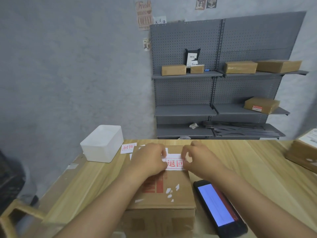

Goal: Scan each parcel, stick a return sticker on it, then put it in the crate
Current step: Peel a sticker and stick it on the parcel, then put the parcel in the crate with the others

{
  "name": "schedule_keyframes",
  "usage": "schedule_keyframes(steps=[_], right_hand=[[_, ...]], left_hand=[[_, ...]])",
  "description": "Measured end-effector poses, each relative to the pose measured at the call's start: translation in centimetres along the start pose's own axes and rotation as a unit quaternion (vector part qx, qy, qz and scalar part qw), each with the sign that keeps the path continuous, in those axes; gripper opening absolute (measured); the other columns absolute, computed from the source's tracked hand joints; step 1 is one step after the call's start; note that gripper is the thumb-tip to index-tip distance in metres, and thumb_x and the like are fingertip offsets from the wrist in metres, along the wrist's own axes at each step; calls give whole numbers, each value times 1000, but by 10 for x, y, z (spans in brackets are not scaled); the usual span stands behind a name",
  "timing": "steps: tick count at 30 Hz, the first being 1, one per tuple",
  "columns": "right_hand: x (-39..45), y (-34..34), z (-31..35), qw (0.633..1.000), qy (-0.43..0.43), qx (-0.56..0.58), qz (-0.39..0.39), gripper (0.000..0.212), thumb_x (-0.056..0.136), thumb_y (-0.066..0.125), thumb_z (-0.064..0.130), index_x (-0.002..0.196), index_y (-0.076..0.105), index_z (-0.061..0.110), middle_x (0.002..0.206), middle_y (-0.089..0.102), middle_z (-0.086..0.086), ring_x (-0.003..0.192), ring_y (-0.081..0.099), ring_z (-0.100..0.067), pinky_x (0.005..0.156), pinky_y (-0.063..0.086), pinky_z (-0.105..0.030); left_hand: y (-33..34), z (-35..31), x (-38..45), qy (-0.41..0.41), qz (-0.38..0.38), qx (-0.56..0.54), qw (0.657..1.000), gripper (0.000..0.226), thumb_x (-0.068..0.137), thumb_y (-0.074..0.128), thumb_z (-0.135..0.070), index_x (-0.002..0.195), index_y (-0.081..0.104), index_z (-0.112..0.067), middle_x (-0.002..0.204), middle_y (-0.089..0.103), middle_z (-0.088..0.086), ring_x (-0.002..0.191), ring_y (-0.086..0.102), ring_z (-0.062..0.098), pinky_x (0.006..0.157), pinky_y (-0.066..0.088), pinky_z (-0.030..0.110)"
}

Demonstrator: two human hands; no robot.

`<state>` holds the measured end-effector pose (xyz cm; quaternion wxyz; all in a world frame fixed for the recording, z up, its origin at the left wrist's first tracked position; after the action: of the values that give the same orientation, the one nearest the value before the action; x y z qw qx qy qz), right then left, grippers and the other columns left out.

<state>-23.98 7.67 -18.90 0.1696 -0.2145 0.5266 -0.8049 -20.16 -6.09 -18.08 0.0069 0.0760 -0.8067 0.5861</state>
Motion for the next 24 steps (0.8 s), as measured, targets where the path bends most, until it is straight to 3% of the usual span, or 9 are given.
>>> schedule_keyframes(steps=[6, 8, 10, 13, 16, 18, 24], right_hand=[[-15, 12, -9, 998, 23, 55, 26, 35, 81, 66, 43, 111, 54, 30, 108, 46, 5, 87, 53, -13, 72, 53, -34], [-20, 13, -20, 995, 62, 82, 17, 46, 84, 63, 43, 124, 49, 26, 115, 48, 3, 81, 55, -13, 62, 51, -28], [-26, 21, -33, 982, 117, 145, 41, 65, 85, 61, 50, 138, 38, 20, 126, 50, -3, 78, 56, -12, 55, 48, -22], [-42, 47, -36, 937, 180, 262, 142, 85, 81, 62, 57, 146, 24, 18, 128, 55, -4, 90, 64, -19, 64, 59, -32], [-52, 60, -24, 904, 189, 340, 179, 74, 79, 67, 49, 139, 37, 19, 114, 64, 0, 95, 67, -21, 72, 61, -40], [-52, 60, -15, 903, 181, 353, 168, 62, 79, 69, 44, 130, 44, 20, 112, 65, -2, 95, 68, -22, 75, 60, -44], [-41, 40, 33, 923, 139, 345, 103, 58, 80, 68, 45, 127, 43, 24, 112, 65, 1, 97, 66, -20, 79, 58, -46]], left_hand=[[-7, 9, -18, -9, -28, 21, 999, 17, 79, 62, -30, 96, 62, -32, 94, 54, -10, 90, 55, 15, 62, 36, 26], [-22, 36, -22, -68, -66, 30, 995, 19, 81, 58, -25, 99, 62, -32, 97, 50, -8, 89, 53, 17, 63, 34, 27], [-32, 69, -31, -135, -76, 46, 987, 26, 85, 56, -29, 111, 59, -27, 108, 52, -1, 102, 55, 22, 72, 41, 31], [-22, 108, -51, -232, -10, -20, 972, 39, 89, 54, -40, 123, 52, -21, 118, 57, 5, 107, 58, 27, 81, 49, 34], [7, 111, -72, -288, 73, -237, 925, 23, 93, 53, -38, 102, 59, -18, 93, 67, -1, 73, 68, 17, 60, 57, 27], [11, 110, -77, -283, 82, -285, 912, 19, 94, 53, -36, 92, 60, -19, 76, 66, -5, 55, 62, 9, 47, 50, 18], [-24, 141, -88, -253, -8, -315, 915, 19, 93, 55, -37, 96, 61, -20, 80, 65, -6, 64, 61, 8, 44, 44, 16]])
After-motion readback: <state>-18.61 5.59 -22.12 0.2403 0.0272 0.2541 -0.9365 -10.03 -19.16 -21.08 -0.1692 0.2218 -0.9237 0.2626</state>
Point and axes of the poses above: each hand's wrist, its own x-axis towards the middle knuckle, its own y-axis out of the palm, z = x × y, the point moved 9 cm from there along x, towards the middle knuckle
